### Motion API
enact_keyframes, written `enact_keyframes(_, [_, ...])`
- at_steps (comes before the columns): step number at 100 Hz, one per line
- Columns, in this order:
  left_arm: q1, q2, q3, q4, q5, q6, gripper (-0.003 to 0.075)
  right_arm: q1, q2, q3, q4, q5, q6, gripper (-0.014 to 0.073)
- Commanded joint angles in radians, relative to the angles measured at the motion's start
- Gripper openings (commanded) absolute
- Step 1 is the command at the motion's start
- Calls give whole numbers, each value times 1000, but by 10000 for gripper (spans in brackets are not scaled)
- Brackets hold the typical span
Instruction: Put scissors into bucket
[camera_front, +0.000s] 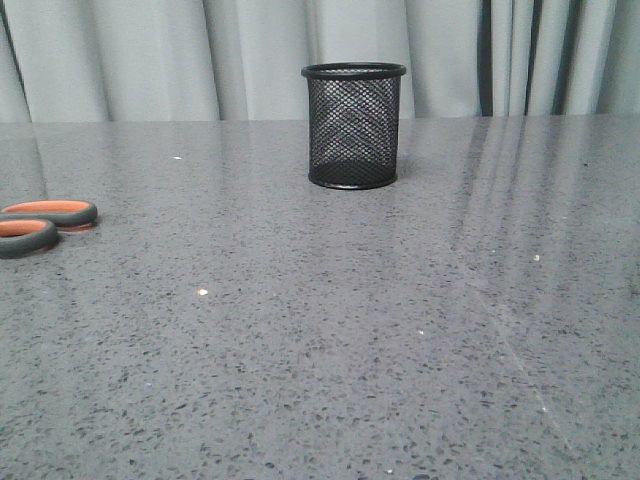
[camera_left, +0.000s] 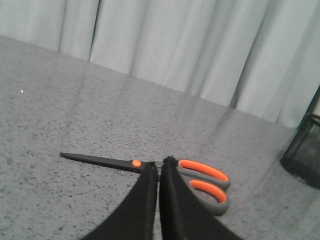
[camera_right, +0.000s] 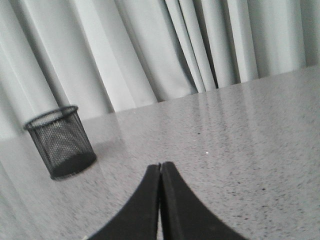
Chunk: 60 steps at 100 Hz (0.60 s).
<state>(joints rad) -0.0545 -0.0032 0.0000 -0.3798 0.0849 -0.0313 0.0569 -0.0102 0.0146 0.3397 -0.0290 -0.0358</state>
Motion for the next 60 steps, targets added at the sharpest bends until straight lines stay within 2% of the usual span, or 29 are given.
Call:
enact_keyframes(1, [-8, -26, 37, -167, -85, -11, -20, -5, -24, 2, 95, -90, -5, -46])
enact_keyframes(11, [-8, -26, 24, -276, -76, -11, -20, -5, -22, -19, 126, -45, -5, -45])
enact_keyframes(26, [-8, -26, -50, -284, -10, -11, -20, -5, -16, -115, 125, 110, -5, -44])
enact_keyframes(40, [-8, 8, -175, -217, 83, -4, -20, -5, 56, -240, 86, 290, -5, -44])
enact_keyframes(60, [-8, 202, -428, -15, 323, -2, -20, -5, 281, -467, -16, 488, -5, -44])
